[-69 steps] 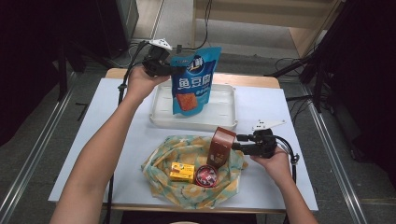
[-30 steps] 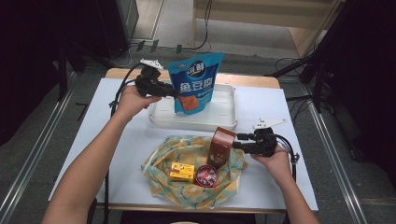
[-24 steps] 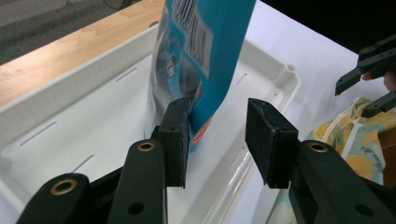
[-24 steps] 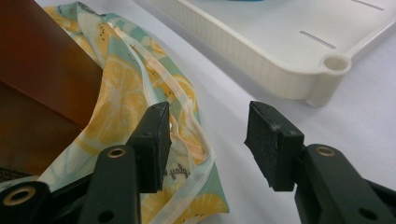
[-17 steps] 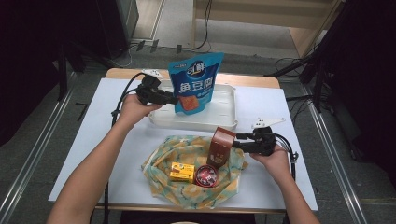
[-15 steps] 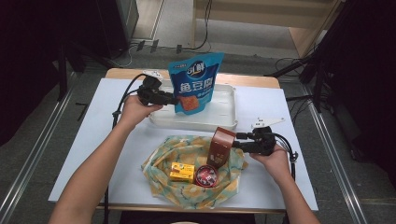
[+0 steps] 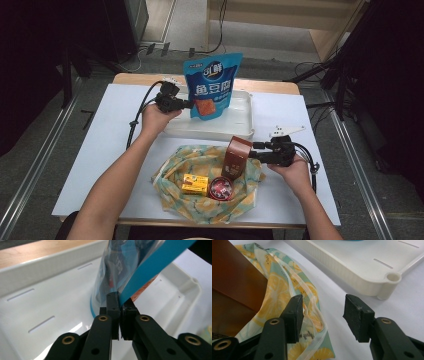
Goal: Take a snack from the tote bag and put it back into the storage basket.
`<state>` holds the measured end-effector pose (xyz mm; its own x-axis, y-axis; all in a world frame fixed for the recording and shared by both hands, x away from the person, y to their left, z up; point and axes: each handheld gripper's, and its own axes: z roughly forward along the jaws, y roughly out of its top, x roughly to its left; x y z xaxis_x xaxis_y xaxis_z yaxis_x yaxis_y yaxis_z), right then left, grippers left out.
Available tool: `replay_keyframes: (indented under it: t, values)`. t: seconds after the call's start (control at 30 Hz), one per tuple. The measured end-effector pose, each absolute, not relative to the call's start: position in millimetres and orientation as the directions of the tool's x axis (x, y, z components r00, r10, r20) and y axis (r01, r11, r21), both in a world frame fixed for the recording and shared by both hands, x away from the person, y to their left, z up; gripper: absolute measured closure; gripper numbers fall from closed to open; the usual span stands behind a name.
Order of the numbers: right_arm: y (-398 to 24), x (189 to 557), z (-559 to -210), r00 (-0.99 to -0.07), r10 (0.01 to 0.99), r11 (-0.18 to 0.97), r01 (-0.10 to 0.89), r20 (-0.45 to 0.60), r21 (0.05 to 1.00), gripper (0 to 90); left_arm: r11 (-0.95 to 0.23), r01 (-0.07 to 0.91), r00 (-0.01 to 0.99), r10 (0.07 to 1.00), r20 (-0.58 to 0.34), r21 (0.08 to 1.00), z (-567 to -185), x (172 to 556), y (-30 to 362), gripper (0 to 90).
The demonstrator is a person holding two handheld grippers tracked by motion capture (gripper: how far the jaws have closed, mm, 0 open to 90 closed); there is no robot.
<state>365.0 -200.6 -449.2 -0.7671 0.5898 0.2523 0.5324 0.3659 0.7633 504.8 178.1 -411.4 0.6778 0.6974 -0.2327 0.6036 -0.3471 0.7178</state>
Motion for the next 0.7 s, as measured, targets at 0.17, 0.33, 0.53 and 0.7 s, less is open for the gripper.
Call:
replay_keyframes:
  t: [0.17,0.33,0.53,0.7]
  values:
    - [-201.1,364.7,-449.1,-0.768,0.589,0.365,0.532,0.253,0.764,50.9,-0.351,0.591,0.671,0.714,-0.202,0.726,-411.2,513.0,171.0,90.0]
    - [-201.9,363.7,-448.5,-0.764,0.592,0.362,0.536,0.256,0.762,50.9,-0.311,0.593,0.659,0.717,-0.227,0.743,-415.1,518.9,173.8,90.0]
    - [-202.3,362.0,-448.3,-0.762,0.592,0.355,0.538,0.261,0.764,51.0,-0.312,0.583,0.667,0.712,-0.221,0.75,-415.7,522.1,176.3,90.0]
    - [-200.9,359.7,-448.1,-0.764,0.591,0.355,0.535,0.259,0.767,51.1,-0.335,0.597,0.664,0.716,-0.215,0.729,-409.6,530.5,176.7,90.0]
